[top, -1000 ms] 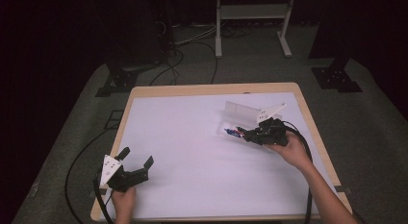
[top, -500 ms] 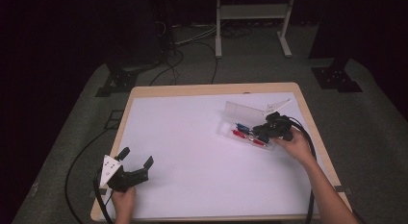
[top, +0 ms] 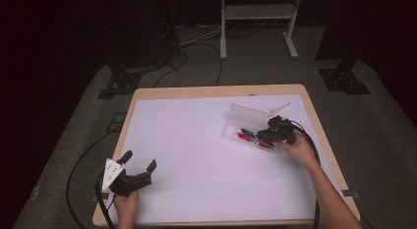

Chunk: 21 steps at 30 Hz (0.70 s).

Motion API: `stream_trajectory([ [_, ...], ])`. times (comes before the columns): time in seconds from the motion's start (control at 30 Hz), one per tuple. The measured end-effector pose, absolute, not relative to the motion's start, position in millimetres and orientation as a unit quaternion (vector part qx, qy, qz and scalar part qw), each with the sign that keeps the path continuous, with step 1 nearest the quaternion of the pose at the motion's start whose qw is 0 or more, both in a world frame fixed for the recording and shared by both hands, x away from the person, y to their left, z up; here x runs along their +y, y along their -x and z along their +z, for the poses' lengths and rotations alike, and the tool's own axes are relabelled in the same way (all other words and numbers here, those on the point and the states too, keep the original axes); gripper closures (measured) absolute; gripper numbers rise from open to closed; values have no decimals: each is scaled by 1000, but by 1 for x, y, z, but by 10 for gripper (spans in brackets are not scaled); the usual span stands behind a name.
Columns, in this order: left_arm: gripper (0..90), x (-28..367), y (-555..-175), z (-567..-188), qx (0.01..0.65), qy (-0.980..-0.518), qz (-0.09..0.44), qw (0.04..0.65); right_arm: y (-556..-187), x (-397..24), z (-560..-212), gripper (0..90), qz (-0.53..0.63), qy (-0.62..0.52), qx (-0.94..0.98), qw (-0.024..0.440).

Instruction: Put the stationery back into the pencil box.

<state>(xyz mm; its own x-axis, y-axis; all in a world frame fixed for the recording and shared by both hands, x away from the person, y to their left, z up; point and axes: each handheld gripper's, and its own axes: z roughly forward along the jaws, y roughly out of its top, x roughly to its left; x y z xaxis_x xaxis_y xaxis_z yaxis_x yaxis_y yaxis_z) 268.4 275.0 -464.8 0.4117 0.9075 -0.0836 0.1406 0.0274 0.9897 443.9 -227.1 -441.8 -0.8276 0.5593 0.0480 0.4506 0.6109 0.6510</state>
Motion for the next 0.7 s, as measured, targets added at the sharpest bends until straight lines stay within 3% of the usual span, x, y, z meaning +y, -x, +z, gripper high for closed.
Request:
stream_trajectory([
  [0.7,4,275,-269,-465,427,-613,331,577,-420,-250,-424,560,374,-287,878,82],
])
